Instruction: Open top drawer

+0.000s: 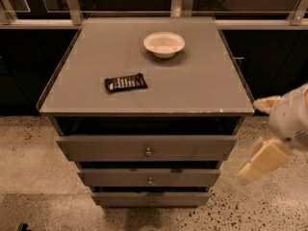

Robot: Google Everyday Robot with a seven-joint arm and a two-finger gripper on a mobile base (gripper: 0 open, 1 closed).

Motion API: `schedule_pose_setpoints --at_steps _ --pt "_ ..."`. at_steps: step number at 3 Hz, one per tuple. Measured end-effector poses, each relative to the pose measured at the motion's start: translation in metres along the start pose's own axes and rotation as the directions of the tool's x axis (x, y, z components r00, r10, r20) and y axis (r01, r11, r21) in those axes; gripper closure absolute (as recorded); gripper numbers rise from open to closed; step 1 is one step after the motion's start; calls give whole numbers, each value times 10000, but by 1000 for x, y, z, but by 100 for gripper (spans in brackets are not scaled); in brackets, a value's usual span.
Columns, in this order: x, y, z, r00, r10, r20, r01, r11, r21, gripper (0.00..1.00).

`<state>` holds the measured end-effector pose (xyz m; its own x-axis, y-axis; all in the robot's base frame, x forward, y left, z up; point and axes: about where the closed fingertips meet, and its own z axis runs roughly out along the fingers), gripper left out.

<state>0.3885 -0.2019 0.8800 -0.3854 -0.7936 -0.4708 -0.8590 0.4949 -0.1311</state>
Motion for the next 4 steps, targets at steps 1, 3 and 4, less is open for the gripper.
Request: schedule_pose_setpoints --at_steps 1,3,4 --pt "24 10 59 9918 1091 665 -1078 9939 -226 0" --pt "22 1 63 9896 1146 867 -1168 9929 207 42" --pt "22 1 63 9896 1147 870 -1169 9929 206 65"
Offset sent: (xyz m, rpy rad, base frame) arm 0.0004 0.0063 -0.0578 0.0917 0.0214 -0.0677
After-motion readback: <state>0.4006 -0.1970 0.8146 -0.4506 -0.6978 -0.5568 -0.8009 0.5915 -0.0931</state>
